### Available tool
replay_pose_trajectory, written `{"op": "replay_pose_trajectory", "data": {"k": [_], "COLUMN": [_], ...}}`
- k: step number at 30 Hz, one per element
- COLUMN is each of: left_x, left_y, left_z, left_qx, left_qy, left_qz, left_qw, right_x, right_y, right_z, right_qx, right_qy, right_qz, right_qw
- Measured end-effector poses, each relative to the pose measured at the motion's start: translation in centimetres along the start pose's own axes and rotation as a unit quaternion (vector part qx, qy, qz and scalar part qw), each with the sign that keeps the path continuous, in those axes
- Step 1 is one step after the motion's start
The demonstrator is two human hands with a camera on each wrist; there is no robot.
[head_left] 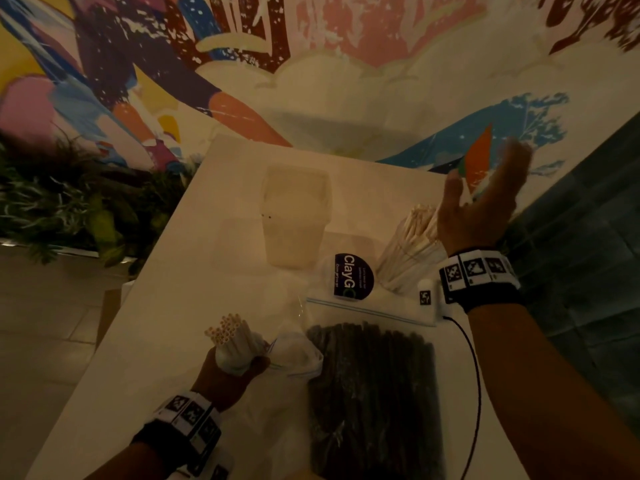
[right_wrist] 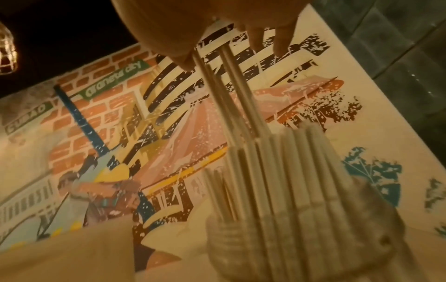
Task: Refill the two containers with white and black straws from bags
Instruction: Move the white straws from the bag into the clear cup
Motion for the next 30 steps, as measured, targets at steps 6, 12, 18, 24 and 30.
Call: {"op": "replay_pose_trajectory", "data": {"k": [6, 12, 18, 24, 30], "left_x": [0.3, 0.0, 0.2, 0.0, 0.1], "left_y": [0.0, -0.1, -0.2, -0.5, -0.6], "left_z": [0.2, 0.2, 1.1, 1.8, 2.0], "left_qx": [-0.018, -0.021, -0.015, -0.033, -0.049], "left_qy": [0.000, 0.005, 0.012, 0.030, 0.039], "left_qz": [-0.005, 0.002, -0.001, -0.009, -0.012], "left_qw": [1.000, 1.000, 1.000, 0.999, 0.998], "right_x": [6.1, 6.5, 6.1, 7.3, 4.0], "right_y": [-3.1, -3.3, -3.6, -3.6, -4.3], "right_z": [3.8, 3.0, 3.0, 3.6, -2.1], "right_qx": [0.047, 0.055, 0.035, 0.057, -0.034], "right_qy": [-0.260, -0.278, -0.257, -0.344, -0.163], "right_qz": [-0.381, -0.375, -0.287, -0.422, -0.200], "right_qw": [0.886, 0.883, 0.922, 0.837, 0.966]}}
Point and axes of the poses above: each hand's wrist, its own y-axis towards the middle knuckle, its own x-axis out of the palm, z = x × y, the point moved 5 cm from there along y, towards the middle knuckle, and after that the axes turned 3 degrees about x, right-handed, at the moved point
